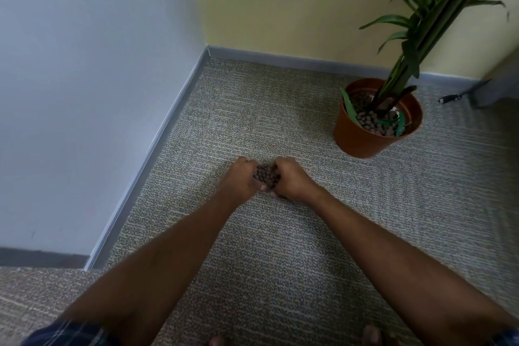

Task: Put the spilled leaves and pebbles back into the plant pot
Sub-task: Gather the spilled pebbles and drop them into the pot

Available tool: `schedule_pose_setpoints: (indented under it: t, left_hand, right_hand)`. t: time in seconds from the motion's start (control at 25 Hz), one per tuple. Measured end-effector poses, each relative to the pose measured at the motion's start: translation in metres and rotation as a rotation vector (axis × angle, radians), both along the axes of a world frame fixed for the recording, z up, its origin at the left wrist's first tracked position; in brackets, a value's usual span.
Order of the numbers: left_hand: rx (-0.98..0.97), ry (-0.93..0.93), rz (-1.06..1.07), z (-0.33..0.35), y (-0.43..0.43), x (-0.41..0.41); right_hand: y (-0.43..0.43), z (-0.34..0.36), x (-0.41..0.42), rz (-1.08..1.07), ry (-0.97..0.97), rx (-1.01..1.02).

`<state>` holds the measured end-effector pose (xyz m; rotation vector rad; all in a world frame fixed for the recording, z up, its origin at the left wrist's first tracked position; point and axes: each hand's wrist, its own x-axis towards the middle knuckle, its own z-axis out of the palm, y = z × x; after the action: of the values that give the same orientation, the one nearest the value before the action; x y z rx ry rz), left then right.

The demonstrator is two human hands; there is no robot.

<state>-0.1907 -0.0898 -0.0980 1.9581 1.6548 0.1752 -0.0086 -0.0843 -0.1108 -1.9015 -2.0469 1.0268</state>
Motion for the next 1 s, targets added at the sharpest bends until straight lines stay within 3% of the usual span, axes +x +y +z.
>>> schedule_pose_setpoints:
  t: [0.2,0.6,0.84,1.0]
  left_hand:
    - [-0.085,0.010,-0.088,0.000,0.010,-0.007]
    - [0.057,-0.091,-0.016,-0.011,0.012,-0.002]
    - [-0.091,-0.250,0.239,-0.011,0.014,-0.002]
    - [-0.233,-0.480,0.393,-0.002,0.010,-0.001]
  right_hand:
    - [-0.001,0.003,-0.007,0.095,-0.066,-0.040]
    - [0.000,0.003,-0.023,-0.049,0.109,0.055]
    - [-0.006,0.000,-0.021,-0.305,0.388,-0.088]
    - [-0.008,-0.001,-0.018,-0.453,0.612,-0.201]
